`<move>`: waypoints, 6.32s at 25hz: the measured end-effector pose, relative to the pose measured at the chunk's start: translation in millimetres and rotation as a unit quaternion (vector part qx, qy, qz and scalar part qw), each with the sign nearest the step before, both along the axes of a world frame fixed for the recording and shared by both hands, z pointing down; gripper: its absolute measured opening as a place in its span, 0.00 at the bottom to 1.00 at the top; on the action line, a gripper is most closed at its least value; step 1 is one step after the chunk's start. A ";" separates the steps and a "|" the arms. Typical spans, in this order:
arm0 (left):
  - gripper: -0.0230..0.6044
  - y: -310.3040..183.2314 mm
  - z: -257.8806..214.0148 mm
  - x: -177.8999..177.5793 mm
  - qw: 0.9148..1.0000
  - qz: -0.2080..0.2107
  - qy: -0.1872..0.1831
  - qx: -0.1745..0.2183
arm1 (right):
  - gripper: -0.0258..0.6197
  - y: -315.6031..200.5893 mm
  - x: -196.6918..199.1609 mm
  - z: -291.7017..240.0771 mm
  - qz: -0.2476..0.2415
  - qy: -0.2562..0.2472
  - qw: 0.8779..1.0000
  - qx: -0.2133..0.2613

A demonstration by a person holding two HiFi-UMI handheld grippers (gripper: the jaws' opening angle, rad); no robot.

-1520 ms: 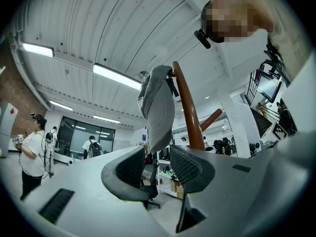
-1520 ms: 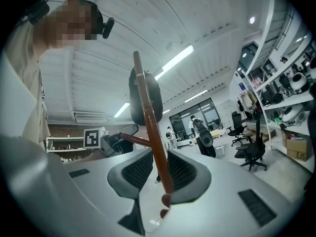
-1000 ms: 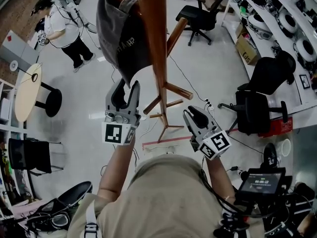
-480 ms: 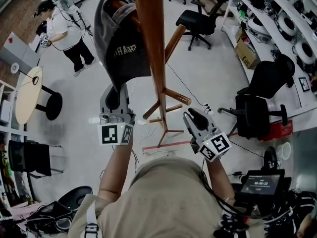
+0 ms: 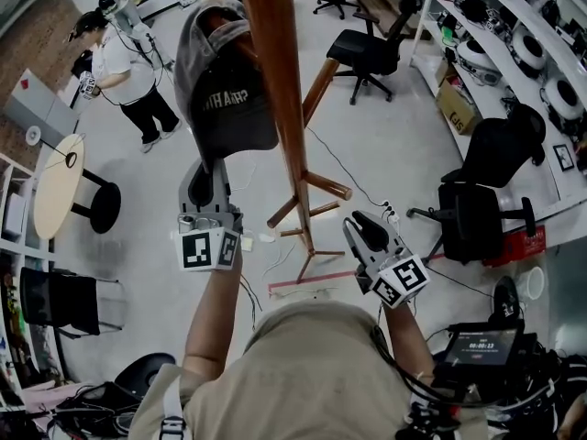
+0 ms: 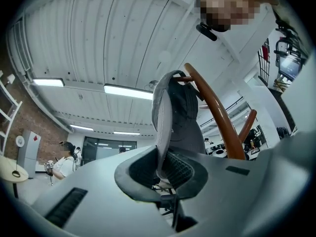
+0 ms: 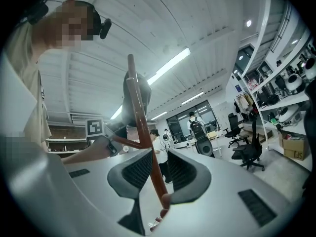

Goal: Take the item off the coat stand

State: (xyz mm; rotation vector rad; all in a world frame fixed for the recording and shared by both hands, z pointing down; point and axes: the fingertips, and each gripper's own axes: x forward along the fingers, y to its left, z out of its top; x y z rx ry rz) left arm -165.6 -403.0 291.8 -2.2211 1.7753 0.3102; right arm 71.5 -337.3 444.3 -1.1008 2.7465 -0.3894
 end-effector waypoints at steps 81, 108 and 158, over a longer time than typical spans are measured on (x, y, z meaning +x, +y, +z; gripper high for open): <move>0.09 -5.4 -41.0 -126.3 0.997 -0.037 0.067 0.011 | 0.19 34.8 -7.4 -8.4 0.044 -0.009 0.999 -0.001; 0.09 40.4 17.7 -149.4 0.994 0.045 0.097 -0.026 | 0.19 64.3 -42.9 -21.0 0.081 0.015 0.996 0.014; 0.09 137.6 87.7 -165.5 0.972 0.160 0.140 -0.094 | 0.19 111.5 -124.8 -30.9 0.058 0.031 0.997 0.043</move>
